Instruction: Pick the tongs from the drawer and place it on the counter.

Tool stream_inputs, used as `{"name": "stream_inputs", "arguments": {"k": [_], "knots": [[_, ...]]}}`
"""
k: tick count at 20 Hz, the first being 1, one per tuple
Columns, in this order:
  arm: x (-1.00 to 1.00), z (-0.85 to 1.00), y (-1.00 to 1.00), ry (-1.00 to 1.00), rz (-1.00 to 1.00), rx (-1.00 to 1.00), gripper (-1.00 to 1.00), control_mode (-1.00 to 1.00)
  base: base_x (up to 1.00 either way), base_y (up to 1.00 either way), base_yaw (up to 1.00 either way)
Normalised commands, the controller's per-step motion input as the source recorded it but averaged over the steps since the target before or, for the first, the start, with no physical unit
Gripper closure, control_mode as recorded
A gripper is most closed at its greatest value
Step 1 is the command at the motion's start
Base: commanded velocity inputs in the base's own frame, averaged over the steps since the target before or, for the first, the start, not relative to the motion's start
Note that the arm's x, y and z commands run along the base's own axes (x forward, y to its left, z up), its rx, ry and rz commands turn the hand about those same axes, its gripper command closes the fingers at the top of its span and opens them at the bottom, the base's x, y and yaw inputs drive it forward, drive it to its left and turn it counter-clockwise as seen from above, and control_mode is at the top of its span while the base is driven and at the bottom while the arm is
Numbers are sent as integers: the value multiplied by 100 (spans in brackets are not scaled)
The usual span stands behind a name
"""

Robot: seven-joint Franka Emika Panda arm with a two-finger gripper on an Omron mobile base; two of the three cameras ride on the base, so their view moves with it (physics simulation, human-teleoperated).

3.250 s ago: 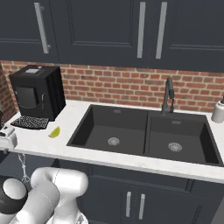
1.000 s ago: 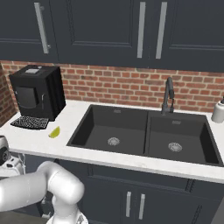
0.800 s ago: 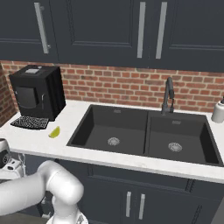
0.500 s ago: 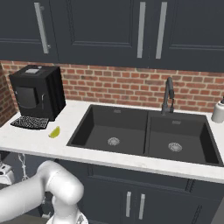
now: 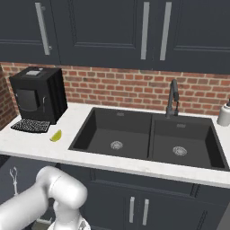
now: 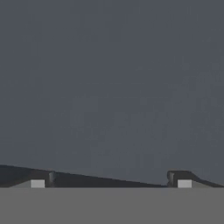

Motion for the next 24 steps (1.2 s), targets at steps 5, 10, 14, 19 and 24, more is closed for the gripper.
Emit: {"name": "stream_inputs", "arguments": {"k": [5,10,14,19,24], "knots": [[-100,40,5,42,11,-2,-100,-100,0,0,0],[-82,75,0,18,2,-3,-100,-100,0,0,0],[-2,80,0,-28,2,-14,-100,-100,0,0,0],[4,27,-15,-55,6,-12,-100,-100,0,0,0],[11,0,-44,-63,5,-3,-100,-100,0,0,0]]}}
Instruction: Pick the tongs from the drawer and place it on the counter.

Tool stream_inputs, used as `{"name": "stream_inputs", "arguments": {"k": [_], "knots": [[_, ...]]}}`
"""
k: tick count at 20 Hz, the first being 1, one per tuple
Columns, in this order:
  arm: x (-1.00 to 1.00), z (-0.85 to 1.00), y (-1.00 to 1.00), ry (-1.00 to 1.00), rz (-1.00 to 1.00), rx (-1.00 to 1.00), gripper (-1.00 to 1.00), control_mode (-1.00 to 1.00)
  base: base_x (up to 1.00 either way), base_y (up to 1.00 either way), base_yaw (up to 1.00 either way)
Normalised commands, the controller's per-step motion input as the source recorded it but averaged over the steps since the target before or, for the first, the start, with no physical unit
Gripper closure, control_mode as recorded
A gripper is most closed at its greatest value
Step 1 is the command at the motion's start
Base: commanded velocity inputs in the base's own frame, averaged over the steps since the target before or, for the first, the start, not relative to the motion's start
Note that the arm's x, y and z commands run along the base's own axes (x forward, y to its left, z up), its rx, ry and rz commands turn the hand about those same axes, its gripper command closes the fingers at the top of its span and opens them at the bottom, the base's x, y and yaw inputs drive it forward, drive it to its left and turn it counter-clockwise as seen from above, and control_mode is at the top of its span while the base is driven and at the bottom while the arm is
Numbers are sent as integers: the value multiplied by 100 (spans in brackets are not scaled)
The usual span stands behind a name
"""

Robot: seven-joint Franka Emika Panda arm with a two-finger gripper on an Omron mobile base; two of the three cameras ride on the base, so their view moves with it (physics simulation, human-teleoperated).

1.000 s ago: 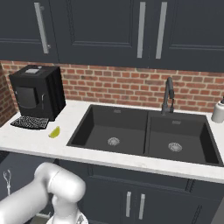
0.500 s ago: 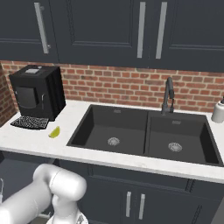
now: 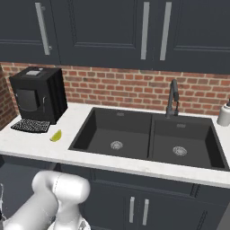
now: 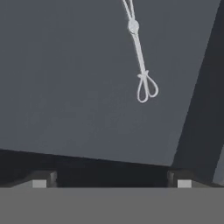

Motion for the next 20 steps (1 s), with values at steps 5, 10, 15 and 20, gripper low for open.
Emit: {"name": "stream_inputs", "arguments": {"k": [5,10,15,20], "knots": [[48,17,-50,-25,9,2,-100,-100,0,0,0],[64,59,-17,19,12,2,-100,-100,0,0,0],[64,11,0,29,15,0,-100,-100,0,0,0],[35,-61,0,2,17,0,-100,-100,0,0,0]]}}
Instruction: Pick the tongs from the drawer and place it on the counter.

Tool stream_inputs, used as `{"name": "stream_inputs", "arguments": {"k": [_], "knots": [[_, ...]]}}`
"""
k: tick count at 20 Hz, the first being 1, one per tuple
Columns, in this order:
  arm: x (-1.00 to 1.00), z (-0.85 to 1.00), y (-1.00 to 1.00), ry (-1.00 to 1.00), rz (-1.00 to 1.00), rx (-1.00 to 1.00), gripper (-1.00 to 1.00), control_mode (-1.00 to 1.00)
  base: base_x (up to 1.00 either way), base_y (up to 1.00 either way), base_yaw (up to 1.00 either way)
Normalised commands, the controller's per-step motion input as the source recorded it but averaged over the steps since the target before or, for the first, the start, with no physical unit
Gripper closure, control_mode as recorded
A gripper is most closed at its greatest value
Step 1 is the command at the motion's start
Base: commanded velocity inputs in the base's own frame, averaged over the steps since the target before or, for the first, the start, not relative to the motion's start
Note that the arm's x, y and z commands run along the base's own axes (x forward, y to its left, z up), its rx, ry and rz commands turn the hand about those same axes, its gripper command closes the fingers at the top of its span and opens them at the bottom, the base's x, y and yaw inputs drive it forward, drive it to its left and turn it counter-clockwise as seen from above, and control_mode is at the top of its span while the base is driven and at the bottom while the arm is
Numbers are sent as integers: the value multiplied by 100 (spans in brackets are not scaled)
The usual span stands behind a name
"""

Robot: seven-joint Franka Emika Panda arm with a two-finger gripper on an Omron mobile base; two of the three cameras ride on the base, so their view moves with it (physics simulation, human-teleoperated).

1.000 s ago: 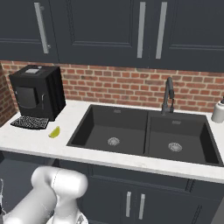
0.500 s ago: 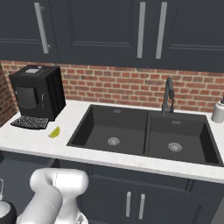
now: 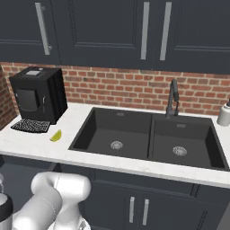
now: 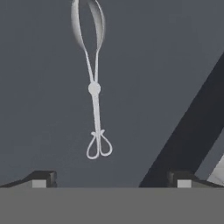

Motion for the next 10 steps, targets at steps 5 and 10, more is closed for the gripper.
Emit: {"name": "stream_inputs", "arguments": {"k": [5,10], "knots": [[38,-49,1,0,13,0,-100,-100,0,0,0],[37,-26,21,2,4,1,-100,-100,0,0,0]]}}
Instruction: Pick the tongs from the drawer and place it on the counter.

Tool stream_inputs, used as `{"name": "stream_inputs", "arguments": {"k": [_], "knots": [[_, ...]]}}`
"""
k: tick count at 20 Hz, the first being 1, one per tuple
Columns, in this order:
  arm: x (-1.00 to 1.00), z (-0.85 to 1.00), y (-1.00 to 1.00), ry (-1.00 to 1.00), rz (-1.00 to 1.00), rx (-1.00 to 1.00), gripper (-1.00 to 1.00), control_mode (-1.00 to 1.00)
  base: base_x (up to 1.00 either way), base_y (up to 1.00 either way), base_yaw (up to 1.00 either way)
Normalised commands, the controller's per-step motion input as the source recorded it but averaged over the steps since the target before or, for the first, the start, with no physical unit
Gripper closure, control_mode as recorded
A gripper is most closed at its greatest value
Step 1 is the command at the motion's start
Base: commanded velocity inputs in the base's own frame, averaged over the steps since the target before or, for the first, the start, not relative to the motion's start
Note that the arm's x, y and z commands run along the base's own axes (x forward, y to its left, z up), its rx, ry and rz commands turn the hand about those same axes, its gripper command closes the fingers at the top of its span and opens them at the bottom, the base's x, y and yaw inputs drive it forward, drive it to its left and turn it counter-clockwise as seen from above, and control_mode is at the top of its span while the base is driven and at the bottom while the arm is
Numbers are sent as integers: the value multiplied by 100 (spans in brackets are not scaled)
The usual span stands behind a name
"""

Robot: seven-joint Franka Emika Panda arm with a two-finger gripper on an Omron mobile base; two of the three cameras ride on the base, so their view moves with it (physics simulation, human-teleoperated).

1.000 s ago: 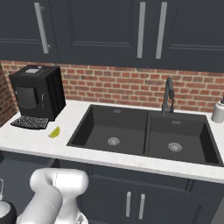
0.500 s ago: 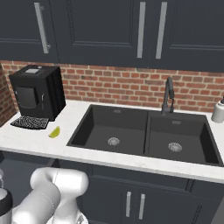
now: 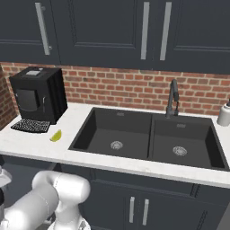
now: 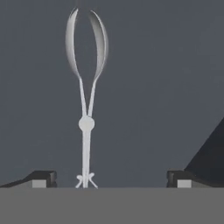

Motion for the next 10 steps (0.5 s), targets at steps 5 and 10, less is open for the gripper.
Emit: {"name": "stream_inputs", "arguments": {"k": [5,10], "knots": [[29,-19,32,11,0,11,-100,-100,0,0,0],[20,-25,33,6,0,10,-100,-100,0,0,0]]}}
